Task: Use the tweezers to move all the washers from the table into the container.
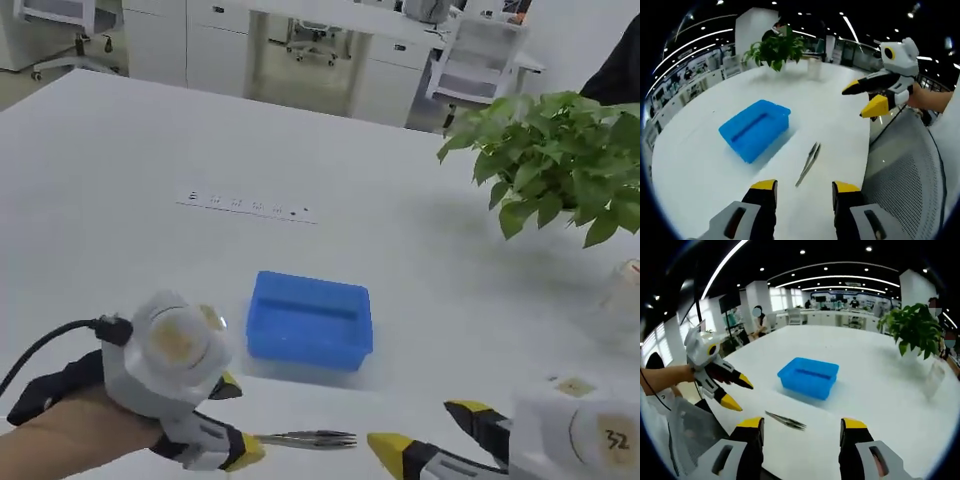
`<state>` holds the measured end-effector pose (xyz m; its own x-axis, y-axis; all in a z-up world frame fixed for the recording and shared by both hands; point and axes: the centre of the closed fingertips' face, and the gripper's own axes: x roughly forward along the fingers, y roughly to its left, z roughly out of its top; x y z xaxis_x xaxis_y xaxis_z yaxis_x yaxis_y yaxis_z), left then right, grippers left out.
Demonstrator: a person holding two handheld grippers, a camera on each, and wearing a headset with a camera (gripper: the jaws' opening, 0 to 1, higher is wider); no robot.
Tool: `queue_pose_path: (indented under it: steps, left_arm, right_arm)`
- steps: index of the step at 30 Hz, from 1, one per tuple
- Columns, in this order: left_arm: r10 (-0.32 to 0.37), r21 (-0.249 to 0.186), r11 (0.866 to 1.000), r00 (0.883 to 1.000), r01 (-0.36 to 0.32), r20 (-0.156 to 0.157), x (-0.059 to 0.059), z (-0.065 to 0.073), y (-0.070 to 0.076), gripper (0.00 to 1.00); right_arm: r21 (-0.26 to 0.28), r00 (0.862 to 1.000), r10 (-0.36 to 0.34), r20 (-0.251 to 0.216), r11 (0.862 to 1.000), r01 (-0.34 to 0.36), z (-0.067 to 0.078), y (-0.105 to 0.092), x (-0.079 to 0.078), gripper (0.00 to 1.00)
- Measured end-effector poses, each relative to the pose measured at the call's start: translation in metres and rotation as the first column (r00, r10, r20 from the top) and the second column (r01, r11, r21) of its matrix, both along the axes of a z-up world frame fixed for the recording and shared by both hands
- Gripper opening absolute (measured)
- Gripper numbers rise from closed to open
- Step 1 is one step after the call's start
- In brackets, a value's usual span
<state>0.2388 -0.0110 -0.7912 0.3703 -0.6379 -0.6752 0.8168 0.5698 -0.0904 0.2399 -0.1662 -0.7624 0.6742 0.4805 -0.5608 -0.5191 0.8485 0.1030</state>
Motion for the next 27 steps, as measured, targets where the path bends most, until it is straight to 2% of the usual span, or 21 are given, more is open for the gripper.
queue_pose_path:
  steps: [3, 5, 6, 8, 10, 11, 13, 14, 15, 17, 20, 21, 25, 27]
  left_arm:
    - [0.090, -0.037, 0.995, 0.996, -0.089, 0.019, -0.006, 0.012, 0.015, 0.54]
    - [0.156, -0.048, 0.987, 0.987, -0.155, 0.037, -0.009, 0.019, 0.028, 0.61]
    - [0.199, -0.053, 0.979, 0.978, -0.197, 0.057, -0.010, 0.023, 0.036, 0.65]
    - [0.258, -0.070, 0.965, 0.964, -0.253, 0.066, -0.014, 0.029, 0.045, 0.70]
    - [0.331, -0.122, 0.940, 0.940, -0.320, 0.084, -0.015, 0.038, 0.053, 0.71]
    - [0.357, -0.134, 0.929, 0.930, -0.344, 0.089, -0.016, 0.040, 0.057, 0.73]
    - [0.430, -0.143, 0.898, 0.897, -0.415, 0.098, -0.018, 0.043, 0.070, 0.82]
    - [0.450, -0.148, 0.889, 0.887, -0.434, 0.105, -0.018, 0.045, 0.073, 0.86]
    - [0.478, -0.161, 0.874, 0.871, -0.458, 0.115, -0.019, 0.047, 0.077, 0.88]
    - [0.505, -0.168, 0.859, 0.855, -0.483, 0.122, -0.020, 0.049, 0.083, 0.90]
    - [0.538, -0.152, 0.842, 0.827, -0.517, 0.166, -0.019, 0.052, 0.090, 0.97]
    - [0.547, -0.149, 0.836, 0.819, -0.528, 0.171, -0.019, 0.052, 0.092, 0.99]
    - [0.577, -0.148, 0.816, 0.795, -0.558, 0.186, -0.020, 0.053, 0.097, 0.99]
    - [0.581, -0.147, 0.814, 0.792, -0.563, 0.186, -0.020, 0.052, 0.097, 0.99]
  right_arm:
    - [0.005, 1.000, -0.014, -0.008, 1.000, 0.014, -0.003, -0.003, -0.004, 0.64]
    - [0.013, 1.000, -0.023, -0.006, 1.000, 0.023, -0.003, -0.005, -0.007, 0.66]
    - [0.017, 0.999, -0.032, -0.007, 0.999, 0.032, -0.004, -0.006, -0.006, 0.69]
    - [0.021, 0.999, -0.037, -0.007, 0.999, 0.037, -0.003, -0.007, -0.006, 0.72]
    - [0.018, 0.998, -0.048, 0.026, 0.999, 0.048, 0.003, -0.008, -0.003, 0.73]
    - [0.015, 0.998, -0.055, 0.038, 0.998, 0.055, 0.005, -0.009, -0.001, 0.75]
    - [0.021, 0.997, -0.069, 0.042, 0.997, 0.068, 0.007, -0.011, 0.000, 0.80]
    - [0.024, 0.996, -0.073, 0.049, 0.997, 0.072, 0.009, -0.011, 0.001, 0.81]
    - [0.034, 0.996, -0.074, 0.057, 0.997, 0.073, 0.012, -0.012, 0.001, 0.82]
    - [0.060, 0.994, -0.086, 0.061, 0.995, 0.082, 0.015, -0.012, 0.001, 0.87]
    - [0.071, 0.992, -0.096, 0.079, 0.993, 0.090, 0.018, -0.015, 0.001, 0.91]
    - [0.074, 0.992, -0.101, 0.081, 0.993, 0.095, 0.019, -0.016, 0.001, 0.94]
    - [0.090, 0.987, -0.127, 0.095, 0.989, 0.118, 0.020, -0.021, 0.002, 0.98]
    - [0.108, 0.985, -0.137, 0.109, 0.986, 0.125, 0.023, -0.022, 0.003, 0.99]
